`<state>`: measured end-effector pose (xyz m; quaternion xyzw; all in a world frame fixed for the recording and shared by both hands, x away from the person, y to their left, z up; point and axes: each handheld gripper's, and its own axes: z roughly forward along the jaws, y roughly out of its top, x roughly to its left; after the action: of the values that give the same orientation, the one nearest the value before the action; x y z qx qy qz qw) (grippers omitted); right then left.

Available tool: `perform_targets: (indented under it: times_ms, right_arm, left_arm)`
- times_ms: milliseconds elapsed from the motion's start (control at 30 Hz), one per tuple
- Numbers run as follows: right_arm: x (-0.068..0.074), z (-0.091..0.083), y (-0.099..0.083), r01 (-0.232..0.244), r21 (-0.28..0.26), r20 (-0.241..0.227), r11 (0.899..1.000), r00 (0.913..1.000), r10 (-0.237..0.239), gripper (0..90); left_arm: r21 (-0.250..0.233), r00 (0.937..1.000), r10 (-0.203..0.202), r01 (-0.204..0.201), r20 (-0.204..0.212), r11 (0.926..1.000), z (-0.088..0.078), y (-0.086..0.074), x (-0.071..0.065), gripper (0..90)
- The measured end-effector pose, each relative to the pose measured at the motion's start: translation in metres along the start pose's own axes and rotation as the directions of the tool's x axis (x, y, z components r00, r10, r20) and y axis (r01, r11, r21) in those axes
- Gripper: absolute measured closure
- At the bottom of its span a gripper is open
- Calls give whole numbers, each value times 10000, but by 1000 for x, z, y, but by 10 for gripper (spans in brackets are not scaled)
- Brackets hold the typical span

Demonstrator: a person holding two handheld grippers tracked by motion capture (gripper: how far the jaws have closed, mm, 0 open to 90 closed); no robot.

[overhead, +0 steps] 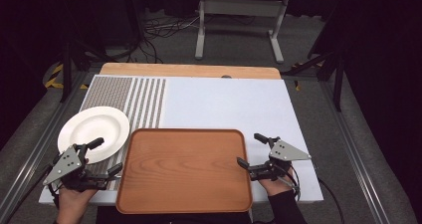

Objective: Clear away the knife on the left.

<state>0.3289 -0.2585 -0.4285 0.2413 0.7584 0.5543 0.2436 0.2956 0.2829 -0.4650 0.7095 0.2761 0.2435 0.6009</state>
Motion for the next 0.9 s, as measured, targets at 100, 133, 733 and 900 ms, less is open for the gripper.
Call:
perform_targets:
  times_ms: [100,133,733,900]
  right_arm:
    - [1,0,-1,-37,10,-64,10000,10000,37,30]
    - [1,0,-1,-26,19,-75,10000,10000,26,31]
    - [1,1,-1,-29,9,-254,10000,9997,29,34]
    - [2,2,-2,-24,36,-335,10000,9994,25,35]
  left_arm:
    - [41,9996,-103,101,266,9999,1,3,1,1]
    - [117,9996,-30,27,276,9999,1,4,0,1]
    - [568,9956,136,-189,928,9982,-6,22,4,7]
    - [985,9926,218,-337,1192,9946,-9,27,8,14]
